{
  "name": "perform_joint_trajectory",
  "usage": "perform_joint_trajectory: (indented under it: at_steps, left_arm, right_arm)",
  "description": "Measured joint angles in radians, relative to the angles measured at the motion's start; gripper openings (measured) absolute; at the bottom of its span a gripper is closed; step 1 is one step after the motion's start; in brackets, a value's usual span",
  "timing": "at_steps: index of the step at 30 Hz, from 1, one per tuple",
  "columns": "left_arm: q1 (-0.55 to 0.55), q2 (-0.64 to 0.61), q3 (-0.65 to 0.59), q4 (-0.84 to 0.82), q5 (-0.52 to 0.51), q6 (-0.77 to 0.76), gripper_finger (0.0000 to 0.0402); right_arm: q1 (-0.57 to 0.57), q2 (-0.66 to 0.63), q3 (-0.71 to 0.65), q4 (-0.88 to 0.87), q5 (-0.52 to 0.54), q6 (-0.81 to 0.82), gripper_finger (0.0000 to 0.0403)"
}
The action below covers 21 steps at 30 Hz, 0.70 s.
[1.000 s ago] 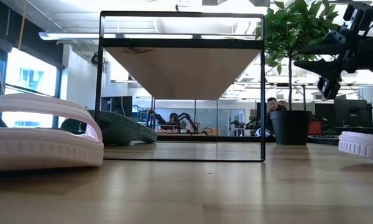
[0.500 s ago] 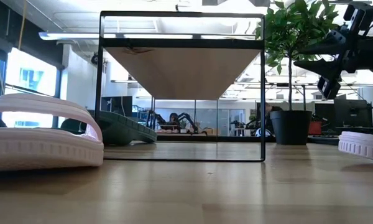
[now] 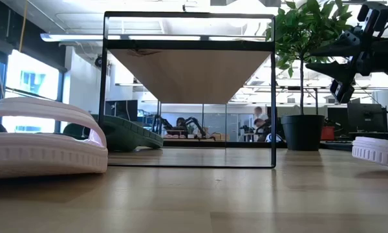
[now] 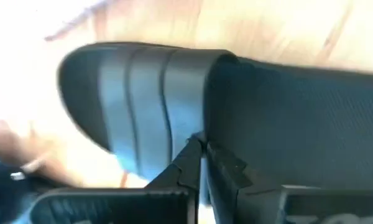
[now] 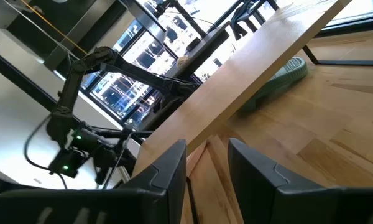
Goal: Pick and place slides into the shelf
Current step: Put the left black slide on the shelf
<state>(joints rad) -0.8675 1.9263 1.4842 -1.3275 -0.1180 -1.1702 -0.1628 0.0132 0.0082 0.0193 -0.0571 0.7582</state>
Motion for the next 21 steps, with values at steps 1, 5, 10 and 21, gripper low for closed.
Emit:
perform_joint_trajectory:
  at_steps: [1, 5, 10, 21]
  left_arm:
    - [-0.007, 0.001, 0.037, -0.036, -0.014, 0.008, 0.0003]
    - [-0.03, 0.001, 0.201, -0.252, -0.061, 0.014, 0.0001]
    - [-0.052, -0.031, 0.286, -0.254, -0.131, 0.042, 0.0]
    - [-0.026, -0.051, 0.468, -0.244, -0.189, 0.313, 0.0001]
  right_arm:
    - [0.0, 0.0, 0.0, 0.0, 0.0, 0.0, 0.0108]
    - [0.0, 0.0, 0.0, 0.0, -0.001, 0.0, 0.0108]
    - [0.0, 0.0, 0.0, 0.001, -0.004, 0.0, 0.0108]
    - [0.0, 0.0, 0.0, 0.001, -0.005, 0.024, 0.0108]
